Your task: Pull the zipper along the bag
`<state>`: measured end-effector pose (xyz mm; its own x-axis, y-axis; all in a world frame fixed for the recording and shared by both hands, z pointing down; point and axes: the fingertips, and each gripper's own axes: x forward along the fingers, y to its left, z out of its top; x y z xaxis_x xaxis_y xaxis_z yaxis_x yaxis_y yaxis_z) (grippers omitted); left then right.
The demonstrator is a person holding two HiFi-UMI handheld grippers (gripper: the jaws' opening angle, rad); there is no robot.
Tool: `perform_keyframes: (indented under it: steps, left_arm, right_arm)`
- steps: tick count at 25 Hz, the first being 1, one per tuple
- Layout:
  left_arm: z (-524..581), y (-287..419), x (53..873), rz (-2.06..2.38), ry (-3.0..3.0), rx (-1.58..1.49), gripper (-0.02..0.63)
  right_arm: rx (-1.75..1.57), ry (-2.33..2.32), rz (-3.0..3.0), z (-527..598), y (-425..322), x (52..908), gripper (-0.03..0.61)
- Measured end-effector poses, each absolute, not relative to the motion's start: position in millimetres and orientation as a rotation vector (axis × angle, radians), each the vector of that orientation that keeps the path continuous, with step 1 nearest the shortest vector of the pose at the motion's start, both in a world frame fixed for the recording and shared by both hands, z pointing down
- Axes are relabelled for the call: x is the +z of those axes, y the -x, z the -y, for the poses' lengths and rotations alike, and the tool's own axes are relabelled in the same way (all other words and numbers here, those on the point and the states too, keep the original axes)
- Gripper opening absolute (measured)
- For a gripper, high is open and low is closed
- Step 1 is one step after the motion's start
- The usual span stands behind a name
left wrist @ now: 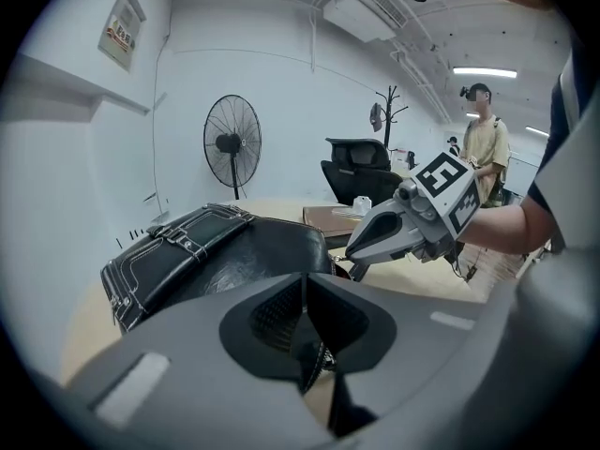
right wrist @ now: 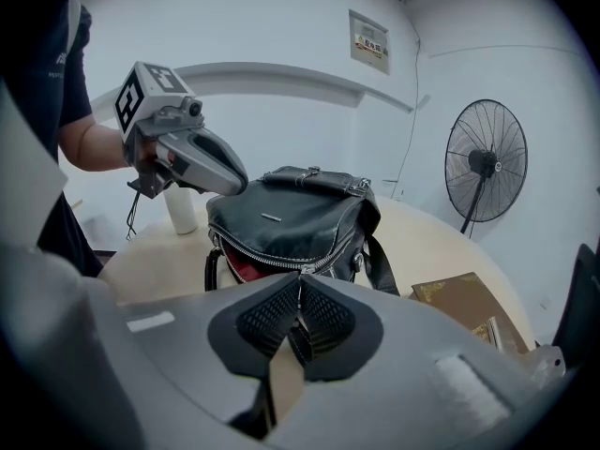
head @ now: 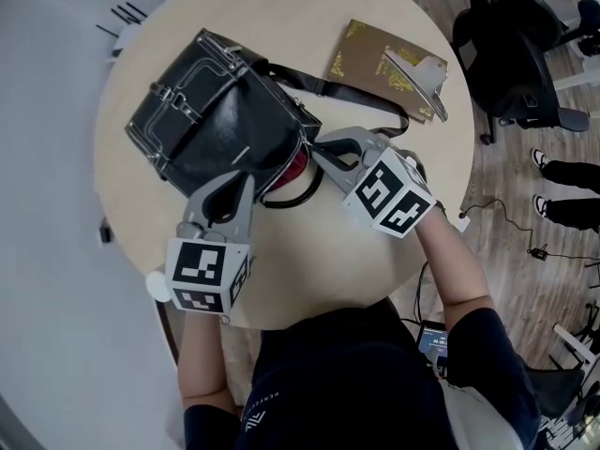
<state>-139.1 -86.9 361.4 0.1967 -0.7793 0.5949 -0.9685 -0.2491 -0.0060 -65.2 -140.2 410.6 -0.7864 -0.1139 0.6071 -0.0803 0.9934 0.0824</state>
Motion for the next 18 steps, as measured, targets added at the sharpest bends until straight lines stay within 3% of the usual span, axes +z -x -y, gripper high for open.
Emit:
perform_keyframes:
  steps: [18]
  left_arm:
    - [158, 150, 311, 1.493, -2.307, 0.837, 0.12]
  right_arm:
    - [0.017, -0.096, 2.537, 144, 63, 417, 0.012]
